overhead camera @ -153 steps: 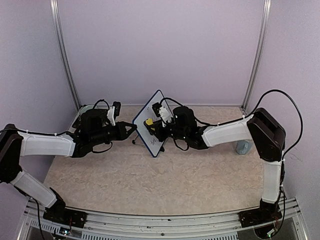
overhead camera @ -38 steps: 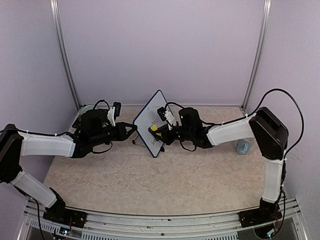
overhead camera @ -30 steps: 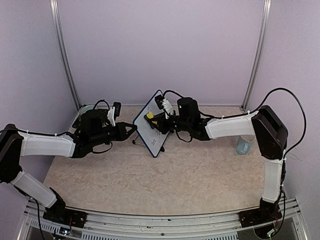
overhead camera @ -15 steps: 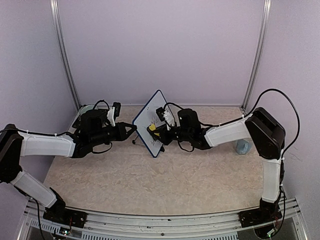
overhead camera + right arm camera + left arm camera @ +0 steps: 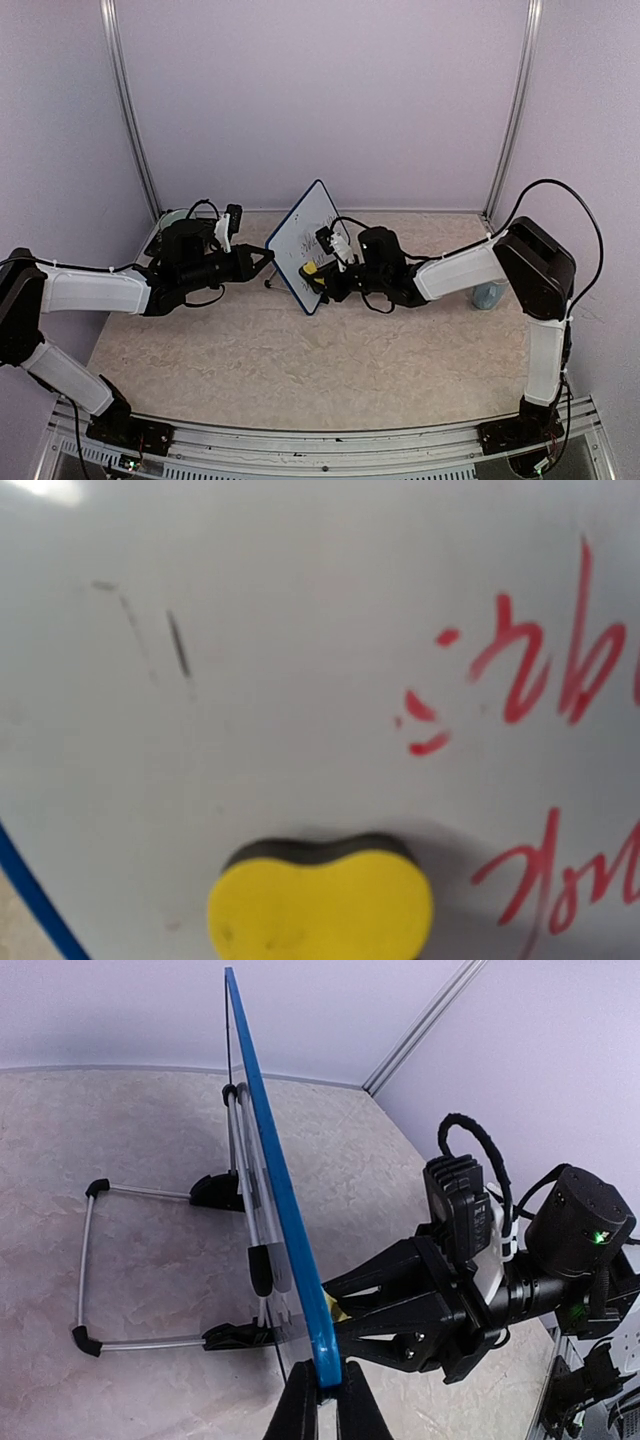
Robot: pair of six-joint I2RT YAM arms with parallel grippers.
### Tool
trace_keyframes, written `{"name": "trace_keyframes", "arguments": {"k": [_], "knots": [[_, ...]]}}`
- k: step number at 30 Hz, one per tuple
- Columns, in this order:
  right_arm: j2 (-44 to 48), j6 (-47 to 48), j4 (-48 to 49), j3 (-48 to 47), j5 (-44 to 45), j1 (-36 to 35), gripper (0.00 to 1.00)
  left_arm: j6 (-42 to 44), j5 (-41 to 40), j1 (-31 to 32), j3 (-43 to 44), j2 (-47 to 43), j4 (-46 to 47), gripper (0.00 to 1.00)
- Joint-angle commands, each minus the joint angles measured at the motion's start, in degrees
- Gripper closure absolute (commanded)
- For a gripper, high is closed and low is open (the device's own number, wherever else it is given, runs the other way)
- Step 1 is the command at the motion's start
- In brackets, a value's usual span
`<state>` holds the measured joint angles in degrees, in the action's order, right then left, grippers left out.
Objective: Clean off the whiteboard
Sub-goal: Erase the whiteboard at the center of the board.
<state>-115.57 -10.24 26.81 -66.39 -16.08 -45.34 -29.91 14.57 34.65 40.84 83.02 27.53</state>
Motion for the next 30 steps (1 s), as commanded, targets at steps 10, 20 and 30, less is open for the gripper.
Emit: {"name": "trace_keyframes", "arguments": {"k": [10, 20, 30], "knots": [[1.2, -0.7, -4.8, -9.7, 8.8, 2.4, 0.94, -0.5, 2.0, 0.6, 0.1, 0.1, 1.6, 0.95], [-5.5, -2.0, -8.8, -15.3, 1.4, 2.8, 0.94, -0.5, 1.8, 0.6, 0.2, 0.3, 1.5, 0.95], [-5.0, -3.0, -7.6, -8.9, -2.3, 2.2, 0.94, -0.6, 2.0, 0.6, 0.3, 0.8, 1.7, 0.95]]}}
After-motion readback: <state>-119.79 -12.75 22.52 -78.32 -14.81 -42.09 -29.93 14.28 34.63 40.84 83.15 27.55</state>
